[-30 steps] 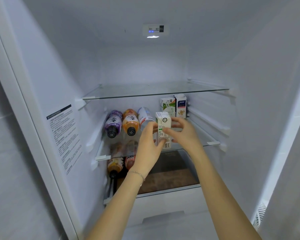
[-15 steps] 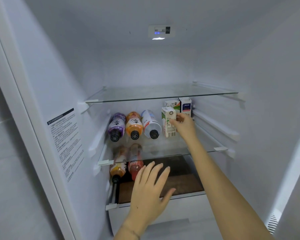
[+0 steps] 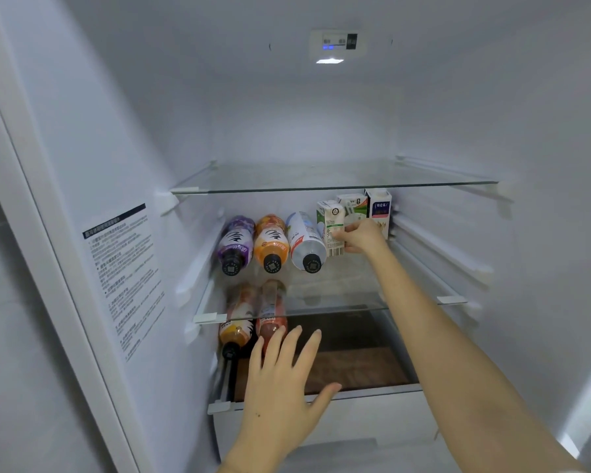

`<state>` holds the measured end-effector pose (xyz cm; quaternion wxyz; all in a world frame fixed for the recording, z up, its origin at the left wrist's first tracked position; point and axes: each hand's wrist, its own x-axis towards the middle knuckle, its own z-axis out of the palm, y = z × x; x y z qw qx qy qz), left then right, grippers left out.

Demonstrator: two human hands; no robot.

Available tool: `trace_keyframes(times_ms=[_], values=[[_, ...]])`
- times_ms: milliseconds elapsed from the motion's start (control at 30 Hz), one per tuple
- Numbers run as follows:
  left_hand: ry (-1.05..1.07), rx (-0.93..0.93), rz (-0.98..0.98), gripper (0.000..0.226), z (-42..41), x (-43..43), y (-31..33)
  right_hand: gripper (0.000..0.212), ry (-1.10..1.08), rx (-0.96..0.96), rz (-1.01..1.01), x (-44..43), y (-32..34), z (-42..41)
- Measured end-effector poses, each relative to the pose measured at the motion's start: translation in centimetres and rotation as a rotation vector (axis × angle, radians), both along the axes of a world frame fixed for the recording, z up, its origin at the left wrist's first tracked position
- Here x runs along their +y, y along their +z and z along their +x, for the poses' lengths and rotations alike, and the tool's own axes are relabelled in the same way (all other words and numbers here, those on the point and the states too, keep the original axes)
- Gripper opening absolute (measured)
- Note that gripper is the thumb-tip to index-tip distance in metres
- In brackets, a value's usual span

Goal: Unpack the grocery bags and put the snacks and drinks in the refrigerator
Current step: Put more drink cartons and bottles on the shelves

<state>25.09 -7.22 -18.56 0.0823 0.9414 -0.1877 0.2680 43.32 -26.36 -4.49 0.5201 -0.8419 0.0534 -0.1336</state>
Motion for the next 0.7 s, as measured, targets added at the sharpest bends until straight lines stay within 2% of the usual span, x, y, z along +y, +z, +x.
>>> trace_keyframes(times_ms=[267, 400, 500, 700], values=[[-0.04, -0.102, -0.037, 0.067, -1.2, -1.3, 1.7, 0.025, -0.041, -0.001, -0.159, -0.3, -0.5, 1.8], [-0.02, -0.066, -0.03, 0.069, -1.2, -1.2, 2.0, 0.043, -0.083, 0.003, -0.215, -0.2, -1.0, 3.2], [0.005, -0.015, -0.036, 0.071, -1.0, -0.9, 2.1, 0.042, -0.103, -0.008, -0.206, 0.2, -1.3, 3.9], [0.012, -0.049, -0.097, 0.068, -1.0, -0.1, 3.0, 0.036, -0.164, 0.008, -0.323, 0.6, -1.8, 4.9]])
